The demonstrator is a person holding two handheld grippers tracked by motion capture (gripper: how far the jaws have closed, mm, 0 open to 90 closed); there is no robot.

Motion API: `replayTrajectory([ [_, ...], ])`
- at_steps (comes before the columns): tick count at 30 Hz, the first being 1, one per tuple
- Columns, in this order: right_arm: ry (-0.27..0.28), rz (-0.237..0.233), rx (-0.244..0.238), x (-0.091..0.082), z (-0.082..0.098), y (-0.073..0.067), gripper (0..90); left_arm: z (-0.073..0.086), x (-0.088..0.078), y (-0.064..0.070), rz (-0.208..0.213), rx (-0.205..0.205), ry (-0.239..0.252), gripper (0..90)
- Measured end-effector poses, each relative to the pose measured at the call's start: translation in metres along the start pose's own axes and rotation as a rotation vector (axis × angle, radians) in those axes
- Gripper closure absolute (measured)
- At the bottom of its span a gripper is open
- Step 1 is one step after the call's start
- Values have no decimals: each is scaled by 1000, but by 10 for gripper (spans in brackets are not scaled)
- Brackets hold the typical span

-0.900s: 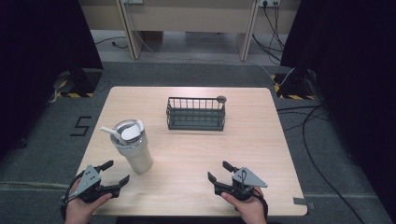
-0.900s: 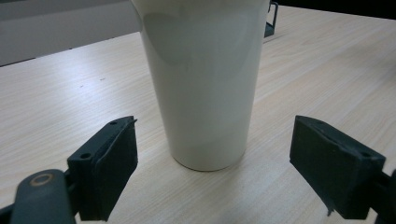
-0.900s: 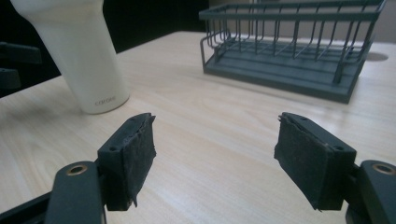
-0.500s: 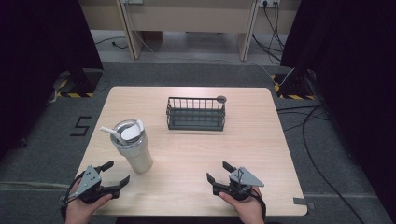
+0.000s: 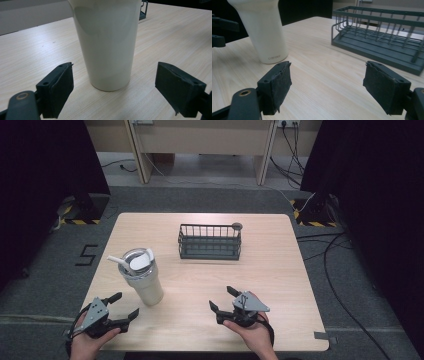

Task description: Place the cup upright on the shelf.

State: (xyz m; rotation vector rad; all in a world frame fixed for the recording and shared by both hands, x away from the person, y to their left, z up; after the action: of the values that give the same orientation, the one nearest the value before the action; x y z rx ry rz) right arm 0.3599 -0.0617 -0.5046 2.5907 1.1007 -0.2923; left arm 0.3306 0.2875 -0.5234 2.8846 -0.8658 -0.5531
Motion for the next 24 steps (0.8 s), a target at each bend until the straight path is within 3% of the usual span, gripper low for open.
replayTrajectory([
  [10,21,-58,-24,28,-17,-9,213,0,1,1,5,3,-1,146],
  [24,21,-99,-46,51,-26,-20,211,0,2,2,12,4,-3,146],
])
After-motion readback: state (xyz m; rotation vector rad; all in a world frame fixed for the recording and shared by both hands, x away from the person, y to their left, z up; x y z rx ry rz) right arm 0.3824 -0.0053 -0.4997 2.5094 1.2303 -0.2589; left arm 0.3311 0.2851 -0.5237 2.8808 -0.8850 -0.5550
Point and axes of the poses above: each handheld gripper's, and its own axes: x roughly forward along the jaws, z roughly out of its underside, y roughly to its right, the point moved 6 cm from there along x, roughly forward along the jaws, and after that the axes turned 14 degrees about -x, right-handed, at the moved point
